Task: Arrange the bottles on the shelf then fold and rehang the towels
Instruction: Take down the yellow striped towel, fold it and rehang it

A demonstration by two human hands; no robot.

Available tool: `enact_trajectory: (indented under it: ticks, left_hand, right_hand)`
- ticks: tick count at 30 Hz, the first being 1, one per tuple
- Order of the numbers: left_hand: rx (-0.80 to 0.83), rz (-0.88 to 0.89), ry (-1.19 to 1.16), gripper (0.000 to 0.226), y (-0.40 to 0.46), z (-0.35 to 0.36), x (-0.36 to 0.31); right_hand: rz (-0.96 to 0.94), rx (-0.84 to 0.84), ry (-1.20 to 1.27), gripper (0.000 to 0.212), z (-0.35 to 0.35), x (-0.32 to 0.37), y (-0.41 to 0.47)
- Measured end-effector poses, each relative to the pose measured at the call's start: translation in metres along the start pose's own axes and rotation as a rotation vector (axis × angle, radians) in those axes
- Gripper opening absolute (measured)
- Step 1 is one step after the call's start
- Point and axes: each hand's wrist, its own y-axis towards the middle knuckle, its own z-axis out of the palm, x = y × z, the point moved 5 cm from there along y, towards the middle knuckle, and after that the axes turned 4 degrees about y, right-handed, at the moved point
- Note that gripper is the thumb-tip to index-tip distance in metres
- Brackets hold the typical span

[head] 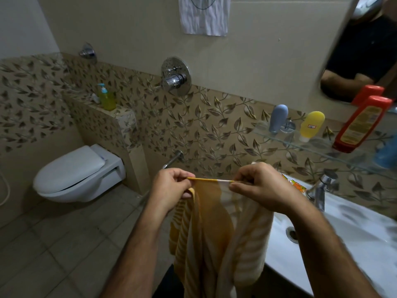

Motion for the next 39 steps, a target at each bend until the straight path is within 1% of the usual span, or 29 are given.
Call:
enact_trajectory:
  ticks: [1,3,5,7,9,12,14,16,17,19,21,24,25,27,29,34,37,39]
  left_hand:
    - [0.025,0.007,0.008,0.018,-0.001,0.001,0.000]
    - [0.135,0.027,-0.005,0.019,-0.006,0.012,-0.001]
    - [0.246,0.052,-0.060,0.022,-0.014,0.026,-0.004]
    - [0.285,0.094,-0.104,0.021,-0.019,0.034,-0.009]
    - [0.267,0.113,-0.100,0.016,-0.019,0.036,-0.011]
    - [0.221,0.102,-0.049,0.012,-0.016,0.034,-0.008]
    - [0.111,0.080,-0.028,0.014,-0.010,0.027,-0.004]
    - [-0.012,0.049,0.009,0.011,-0.003,0.016,0.002]
    - [-0.046,0.037,0.017,0.010,-0.001,0.011,0.004]
    - [-0.053,0.030,0.019,0.010,0.002,0.006,0.007]
    - [0.026,0.041,0.024,0.011,-0.001,0.012,0.007]
    - [0.277,0.082,-0.123,0.032,-0.013,0.035,0.000]
    - [0.338,0.105,-0.163,0.037,-0.017,0.041,-0.004]
    - [0.389,0.145,-0.161,0.036,-0.021,0.050,-0.011]
    - [0.356,0.147,-0.119,0.025,-0.020,0.053,-0.014]
    - [0.129,0.049,-0.116,0.016,-0.002,0.033,0.000]
    - [0.110,0.015,-0.100,0.015,0.004,0.027,0.008]
    - [0.141,0.020,-0.087,0.015,0.002,0.030,0.009]
  right_hand:
    - [-0.001,-0.010,0.007,0.024,-0.002,0.000,0.000]
    - [-0.022,-0.035,-0.002,0.024,-0.001,0.002,0.003]
    - [-0.047,-0.040,-0.030,0.020,0.005,0.007,0.006]
    - [-0.066,-0.034,-0.046,0.013,0.012,0.009,0.009]
    - [-0.061,-0.029,-0.038,0.009,0.017,0.008,0.010]
    - [-0.066,0.009,-0.042,0.010,0.020,0.008,0.009]
    - [-0.047,0.022,-0.046,0.011,0.017,0.008,0.006]
    - [0.000,0.013,-0.023,0.014,0.009,0.004,0.002]
    - [0.021,0.003,-0.003,0.016,0.003,0.001,0.000]
    - [0.042,-0.023,0.052,0.016,-0.007,-0.003,-0.004]
    - [0.033,-0.043,0.077,0.016,-0.012,-0.001,-0.004]
    - [-0.011,-0.044,0.061,0.013,-0.005,0.007,0.001]
    - [-0.028,-0.030,0.046,0.012,-0.002,0.010,0.002]
    - [-0.049,-0.006,0.020,0.009,0.004,0.013,0.003]
    - [-0.049,0.008,0.007,0.008,0.006,0.014,0.003]
    - [0.030,-0.012,-0.010,0.015,-0.004,0.003,-0.005]
    - [0.054,-0.005,0.006,0.014,-0.014,-0.002,-0.011]
    - [0.043,-0.010,0.053,0.015,-0.016,0.000,-0.011]
